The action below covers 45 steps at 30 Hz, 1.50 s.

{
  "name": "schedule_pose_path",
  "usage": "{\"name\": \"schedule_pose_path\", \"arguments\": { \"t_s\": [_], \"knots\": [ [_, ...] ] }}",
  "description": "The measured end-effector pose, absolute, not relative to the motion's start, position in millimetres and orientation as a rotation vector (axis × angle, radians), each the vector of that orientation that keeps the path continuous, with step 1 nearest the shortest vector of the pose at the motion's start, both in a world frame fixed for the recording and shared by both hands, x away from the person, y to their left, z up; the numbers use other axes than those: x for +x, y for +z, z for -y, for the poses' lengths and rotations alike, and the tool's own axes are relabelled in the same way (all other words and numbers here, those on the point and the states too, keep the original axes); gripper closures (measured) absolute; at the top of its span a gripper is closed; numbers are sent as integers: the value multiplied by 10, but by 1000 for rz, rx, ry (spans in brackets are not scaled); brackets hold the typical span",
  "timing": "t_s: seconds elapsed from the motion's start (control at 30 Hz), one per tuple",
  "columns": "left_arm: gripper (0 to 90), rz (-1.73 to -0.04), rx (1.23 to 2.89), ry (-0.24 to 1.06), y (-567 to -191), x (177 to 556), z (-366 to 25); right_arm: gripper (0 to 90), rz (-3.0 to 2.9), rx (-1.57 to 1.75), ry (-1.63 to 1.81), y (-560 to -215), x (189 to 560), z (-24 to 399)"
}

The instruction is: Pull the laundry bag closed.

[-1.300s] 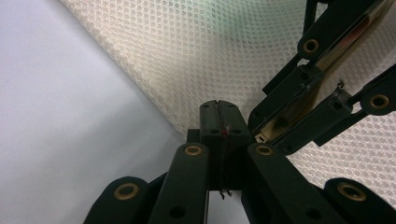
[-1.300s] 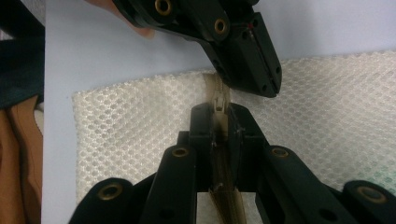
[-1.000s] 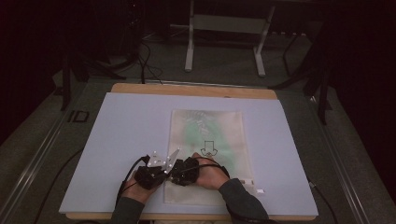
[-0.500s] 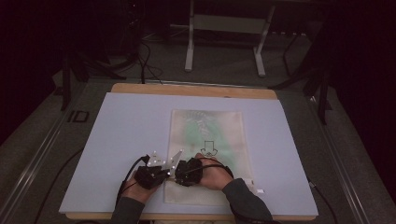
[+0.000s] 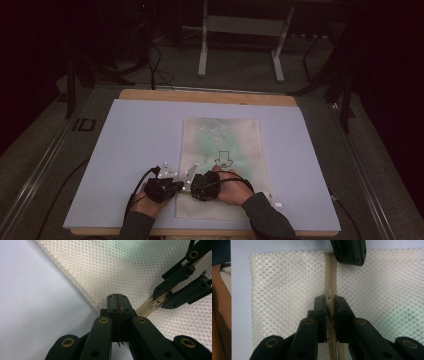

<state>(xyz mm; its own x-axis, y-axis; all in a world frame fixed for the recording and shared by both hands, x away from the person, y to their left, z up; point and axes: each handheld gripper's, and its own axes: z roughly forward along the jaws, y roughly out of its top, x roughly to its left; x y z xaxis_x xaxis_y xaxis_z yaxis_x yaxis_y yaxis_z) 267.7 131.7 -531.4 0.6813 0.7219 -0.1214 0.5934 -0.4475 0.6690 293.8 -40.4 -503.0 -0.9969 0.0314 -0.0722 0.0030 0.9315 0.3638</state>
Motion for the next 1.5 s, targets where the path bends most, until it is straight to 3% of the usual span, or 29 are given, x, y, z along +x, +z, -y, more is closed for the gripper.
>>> {"name": "schedule_pose_path", "arguments": {
  "t_s": [1.5],
  "knots": [
    [894,-1016,2190,228,-5309,2684,-1318,823,-2985,53,551,-5006,2867,696]
  ]
}}
